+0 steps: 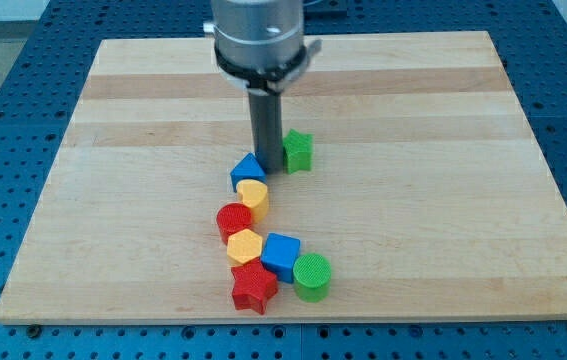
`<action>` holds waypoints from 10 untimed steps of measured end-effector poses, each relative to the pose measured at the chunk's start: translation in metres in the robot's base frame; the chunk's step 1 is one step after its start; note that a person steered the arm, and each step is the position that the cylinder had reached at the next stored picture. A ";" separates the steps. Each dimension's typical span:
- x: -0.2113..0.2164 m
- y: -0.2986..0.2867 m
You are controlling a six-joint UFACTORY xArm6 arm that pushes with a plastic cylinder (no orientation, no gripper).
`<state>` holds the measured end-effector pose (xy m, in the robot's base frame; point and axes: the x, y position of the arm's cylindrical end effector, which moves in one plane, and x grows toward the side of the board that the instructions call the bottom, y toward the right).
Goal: Push green star in between the yellow heart and blue cube
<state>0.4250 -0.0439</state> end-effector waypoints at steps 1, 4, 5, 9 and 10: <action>-0.051 -0.016; -0.033 0.058; -0.014 0.058; 0.113 0.061; 0.071 0.085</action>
<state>0.4963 0.0408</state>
